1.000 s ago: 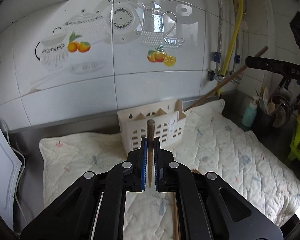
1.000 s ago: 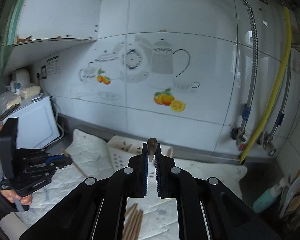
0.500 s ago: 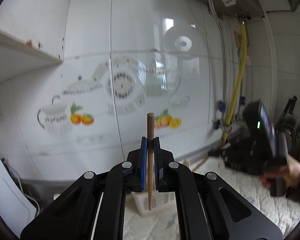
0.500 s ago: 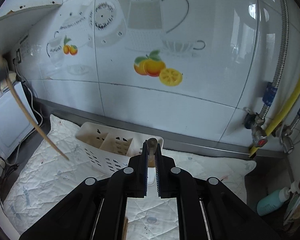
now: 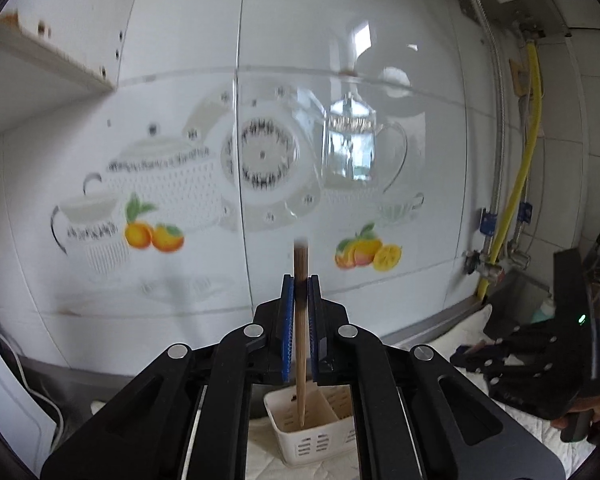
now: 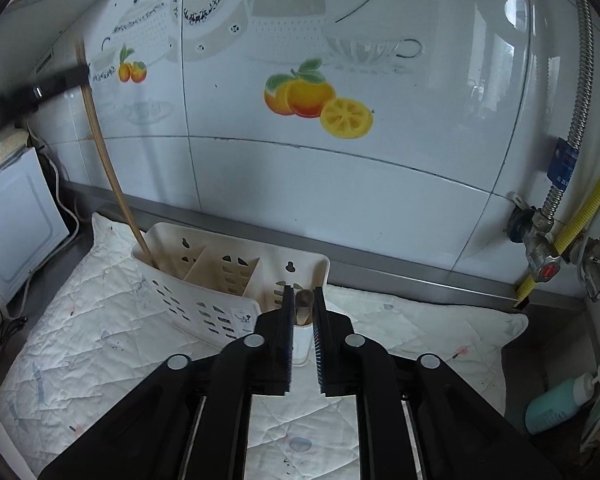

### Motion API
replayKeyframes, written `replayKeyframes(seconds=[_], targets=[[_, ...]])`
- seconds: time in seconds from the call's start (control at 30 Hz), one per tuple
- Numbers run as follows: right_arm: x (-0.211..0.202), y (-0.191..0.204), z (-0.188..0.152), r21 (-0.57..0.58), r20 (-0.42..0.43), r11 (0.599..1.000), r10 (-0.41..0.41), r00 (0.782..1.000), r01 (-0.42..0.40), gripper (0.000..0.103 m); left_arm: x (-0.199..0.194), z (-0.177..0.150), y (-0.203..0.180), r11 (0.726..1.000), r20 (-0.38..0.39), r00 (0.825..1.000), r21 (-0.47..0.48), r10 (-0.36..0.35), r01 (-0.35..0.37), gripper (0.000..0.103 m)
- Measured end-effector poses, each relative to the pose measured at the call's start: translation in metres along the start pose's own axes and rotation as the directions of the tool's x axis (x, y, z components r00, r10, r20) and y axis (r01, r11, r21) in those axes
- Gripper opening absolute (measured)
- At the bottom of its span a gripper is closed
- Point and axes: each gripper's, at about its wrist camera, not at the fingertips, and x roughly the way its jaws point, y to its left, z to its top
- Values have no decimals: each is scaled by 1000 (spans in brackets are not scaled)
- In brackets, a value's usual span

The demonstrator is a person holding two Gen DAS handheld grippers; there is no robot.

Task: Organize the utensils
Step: 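Open both tools to drop the chopsticks into the holder, then move both open tools back over the chopstick pile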

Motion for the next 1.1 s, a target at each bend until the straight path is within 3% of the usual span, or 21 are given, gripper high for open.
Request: replayKeyframes(seconds=[0.1,0.23,0.33,0.4,0.47,0.67,0.83,1.1], targets=[[-10,-1,-1,2,27,1000,-7,1000,7,24,8,-10,5,1000,-31,999,-11,4,-4,6],[-30,0,-3,5,62,1000,-18,998,17,26,4,-14,7,1000,-39,999,-16,7,-7,10],[-54,2,-10,22,97,1000,-13,995,11,27,-10,-16,6,1000,-33,999,-12,2,-2,22],[-72,5,-20,35,121,999,5,993,-9,28,-24,-18,7,1000,-30,999,-20,-12,11,42],[-88,10,-34,43,134,999,16,991,-22,28,-39,-22,8,1000,-26,1000,-28,-13,12,48],[-127,30,-94,58,155,998,12,988,-21,28,-91,-57,4,1000,-43,999,-19,1,-2,74],[-140,47,-155,65,125,998,-7,992,-1,28,-130,-104,2,999,-81,997,-41,10,-14,88],[-135,69,-236,114,44,993,-1,999,-4,23,-170,-185,-9,999,-188,982,-39,-15,7,95]])
